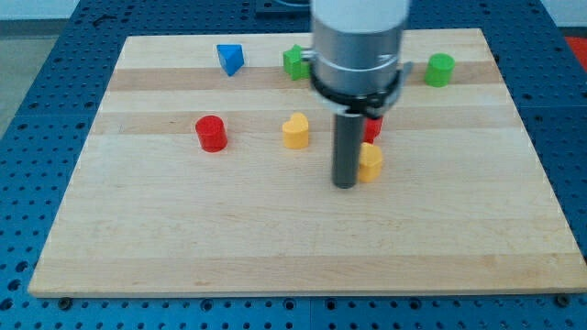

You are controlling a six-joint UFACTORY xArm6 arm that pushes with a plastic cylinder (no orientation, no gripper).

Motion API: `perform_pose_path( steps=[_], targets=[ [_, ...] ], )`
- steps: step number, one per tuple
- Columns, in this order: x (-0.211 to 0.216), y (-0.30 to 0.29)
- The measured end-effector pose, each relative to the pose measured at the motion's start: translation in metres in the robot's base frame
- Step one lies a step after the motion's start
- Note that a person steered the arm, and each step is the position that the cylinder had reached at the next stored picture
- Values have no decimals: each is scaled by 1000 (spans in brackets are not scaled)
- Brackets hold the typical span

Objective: Move the yellow hexagon towards center right

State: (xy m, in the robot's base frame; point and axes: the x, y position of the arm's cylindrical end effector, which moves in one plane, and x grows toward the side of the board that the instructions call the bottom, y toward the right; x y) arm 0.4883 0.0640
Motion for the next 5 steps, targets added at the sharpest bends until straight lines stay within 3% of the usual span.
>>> perform_pose_path(
  steps=[1,2,3,5],
  targets=[
    [-12,37],
    [-14,12],
    [-2,-52],
    [-33,-20]
  ],
)
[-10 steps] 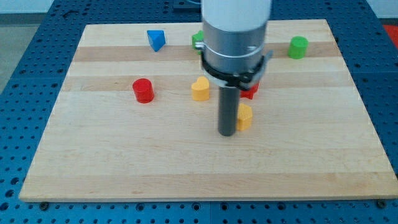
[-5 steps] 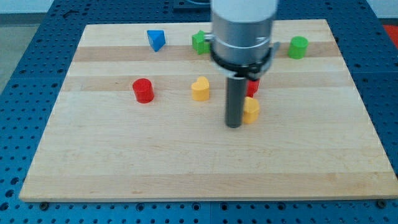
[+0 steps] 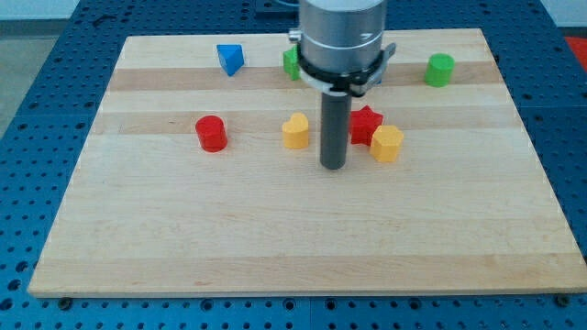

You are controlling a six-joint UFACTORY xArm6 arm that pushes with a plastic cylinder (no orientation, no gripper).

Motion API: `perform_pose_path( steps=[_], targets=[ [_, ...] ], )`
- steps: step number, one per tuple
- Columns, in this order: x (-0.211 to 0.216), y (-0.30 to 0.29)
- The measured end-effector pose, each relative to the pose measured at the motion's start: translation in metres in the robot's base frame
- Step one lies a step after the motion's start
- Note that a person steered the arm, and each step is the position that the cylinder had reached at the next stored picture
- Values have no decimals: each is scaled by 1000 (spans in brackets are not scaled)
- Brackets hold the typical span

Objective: Move the yellow hexagon towards center right

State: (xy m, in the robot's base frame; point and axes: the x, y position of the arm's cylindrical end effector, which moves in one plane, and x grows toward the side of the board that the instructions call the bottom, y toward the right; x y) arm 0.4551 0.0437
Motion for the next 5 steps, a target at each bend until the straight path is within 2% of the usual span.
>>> perform_pose_path(
  steps=[2,4,5],
  targets=[
    [-2,49],
    [-13,31],
    [-13,48]
  ],
)
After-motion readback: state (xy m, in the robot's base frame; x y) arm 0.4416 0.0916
